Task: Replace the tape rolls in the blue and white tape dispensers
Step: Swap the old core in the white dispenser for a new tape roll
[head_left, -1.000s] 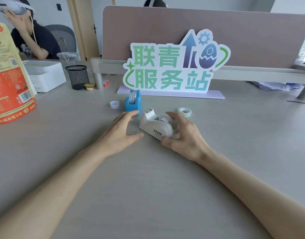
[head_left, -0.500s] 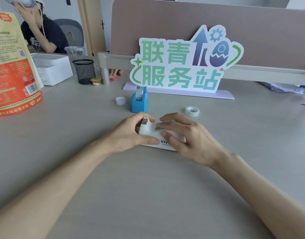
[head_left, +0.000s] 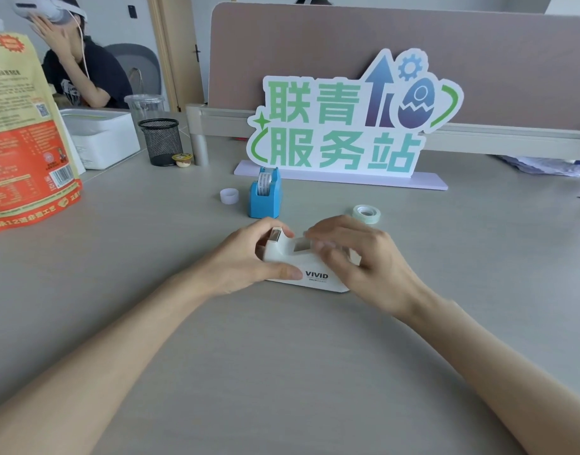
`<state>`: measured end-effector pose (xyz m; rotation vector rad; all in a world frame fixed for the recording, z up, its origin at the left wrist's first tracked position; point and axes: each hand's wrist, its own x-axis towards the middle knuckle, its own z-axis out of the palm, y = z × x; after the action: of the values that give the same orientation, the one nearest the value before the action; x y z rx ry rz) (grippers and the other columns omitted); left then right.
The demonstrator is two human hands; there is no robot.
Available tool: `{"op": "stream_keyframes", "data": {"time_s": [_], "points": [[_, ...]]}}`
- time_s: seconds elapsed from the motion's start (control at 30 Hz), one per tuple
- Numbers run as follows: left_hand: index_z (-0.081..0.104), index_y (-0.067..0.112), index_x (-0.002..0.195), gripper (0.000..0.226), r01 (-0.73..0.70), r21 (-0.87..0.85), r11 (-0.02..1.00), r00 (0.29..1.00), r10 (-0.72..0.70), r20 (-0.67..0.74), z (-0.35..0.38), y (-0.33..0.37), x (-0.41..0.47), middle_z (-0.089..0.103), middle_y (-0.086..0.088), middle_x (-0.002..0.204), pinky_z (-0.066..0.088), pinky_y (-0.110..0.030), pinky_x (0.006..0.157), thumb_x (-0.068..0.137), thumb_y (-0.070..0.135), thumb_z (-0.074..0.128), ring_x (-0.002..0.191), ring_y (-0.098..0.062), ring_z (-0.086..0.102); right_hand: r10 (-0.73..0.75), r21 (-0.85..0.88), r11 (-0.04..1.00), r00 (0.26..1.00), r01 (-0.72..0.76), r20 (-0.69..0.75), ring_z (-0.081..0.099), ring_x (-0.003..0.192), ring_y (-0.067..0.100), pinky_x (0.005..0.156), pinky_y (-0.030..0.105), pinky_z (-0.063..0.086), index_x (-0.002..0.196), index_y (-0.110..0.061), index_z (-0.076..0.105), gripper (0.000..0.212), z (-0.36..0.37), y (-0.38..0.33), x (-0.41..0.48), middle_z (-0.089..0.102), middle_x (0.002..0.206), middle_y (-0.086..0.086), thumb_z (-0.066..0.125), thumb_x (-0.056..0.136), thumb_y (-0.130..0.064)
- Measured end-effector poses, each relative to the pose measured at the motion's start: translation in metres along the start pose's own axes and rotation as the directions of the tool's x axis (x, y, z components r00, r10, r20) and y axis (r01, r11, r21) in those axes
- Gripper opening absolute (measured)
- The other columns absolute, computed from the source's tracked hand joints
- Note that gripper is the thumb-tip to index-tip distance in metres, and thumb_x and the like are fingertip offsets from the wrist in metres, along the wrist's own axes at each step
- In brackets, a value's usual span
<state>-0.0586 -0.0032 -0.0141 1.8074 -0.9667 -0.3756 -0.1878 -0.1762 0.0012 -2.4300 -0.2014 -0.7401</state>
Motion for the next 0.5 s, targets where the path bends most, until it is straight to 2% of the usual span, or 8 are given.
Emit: {"op": "stream_keyframes", "data": {"time_s": [0.07, 0.13, 0.27, 0.37, 0.5], "points": [[0.059, 0.034, 0.103, 0.061, 0.013, 0.000, 1.000, 1.000, -0.013, -0.002, 0.0003, -0.0007, -0.0001, 0.058, 0.006, 0.097, 0.050, -0.026, 0.073, 0.049, 0.047, 0.084, 0.083, -0.010, 0.057, 0.207, 0.224, 0.955, 0.978, -0.193, -0.038, 0.066, 0.100, 0.010, 0.091, 0.031, 0.052, 0.113, -0.022, 0.070, 0.023, -0.0020, -0.0050, 0.0009, 0.070, 0.111, -0.012, 0.057, 0.095, -0.016], [0.058, 0.035, 0.105, 0.064, 0.017, 0.002, 1.000, 1.000, -0.017, -0.015, 0.0016, -0.0008, -0.0005, 0.058, 0.008, 0.099, 0.051, -0.025, 0.075, 0.047, 0.049, 0.083, 0.086, -0.009, 0.058, 0.306, 0.320, 0.906, 0.951, -0.278, -0.039, 0.066, 0.104, 0.005, 0.098, 0.034, 0.051, 0.112, -0.025, 0.069, 0.024, -0.0030, -0.0087, 0.0039, 0.072, 0.106, -0.015, 0.059, 0.093, -0.013], [0.057, 0.034, 0.099, 0.056, 0.020, 0.001, 1.000, 0.999, -0.020, -0.033, 0.0054, 0.0004, -0.0009, 0.059, 0.011, 0.093, 0.051, -0.026, 0.073, 0.052, 0.042, 0.085, 0.084, -0.009, 0.059, 0.318, 0.316, 0.909, 0.942, -0.270, -0.110, 0.067, 0.098, 0.006, 0.097, 0.034, 0.050, 0.106, -0.025, 0.069, 0.021, -0.0034, -0.0109, 0.0064, 0.073, 0.094, -0.018, 0.061, 0.092, -0.011], [0.056, 0.032, 0.094, 0.051, 0.032, -0.016, 0.999, 0.999, -0.033, -0.031, 0.0068, 0.0001, -0.0001, 0.059, 0.011, 0.089, 0.049, -0.023, 0.069, 0.055, 0.039, 0.087, 0.079, -0.006, 0.058, 0.333, 0.389, 0.892, 0.918, -0.232, -0.216, 0.068, 0.093, 0.003, 0.088, 0.026, 0.053, 0.102, -0.024, 0.068, 0.021, -0.0042, -0.0102, 0.0075, 0.074, 0.096, -0.016, 0.060, 0.093, -0.007], [0.056, 0.027, 0.099, 0.045, 0.035, -0.021, 0.999, 0.999, -0.036, -0.029, 0.0074, 0.0026, 0.0054, 0.060, 0.008, 0.092, 0.047, -0.016, 0.066, 0.066, 0.025, 0.086, 0.080, -0.006, 0.057, 0.342, 0.453, 0.876, 0.875, -0.165, -0.343, 0.067, 0.091, -0.002, 0.079, 0.013, 0.049, 0.093, -0.031, 0.066, 0.024, -0.0060, -0.0117, 0.0097, 0.073, 0.096, -0.015, 0.060, 0.094, -0.007]]}}
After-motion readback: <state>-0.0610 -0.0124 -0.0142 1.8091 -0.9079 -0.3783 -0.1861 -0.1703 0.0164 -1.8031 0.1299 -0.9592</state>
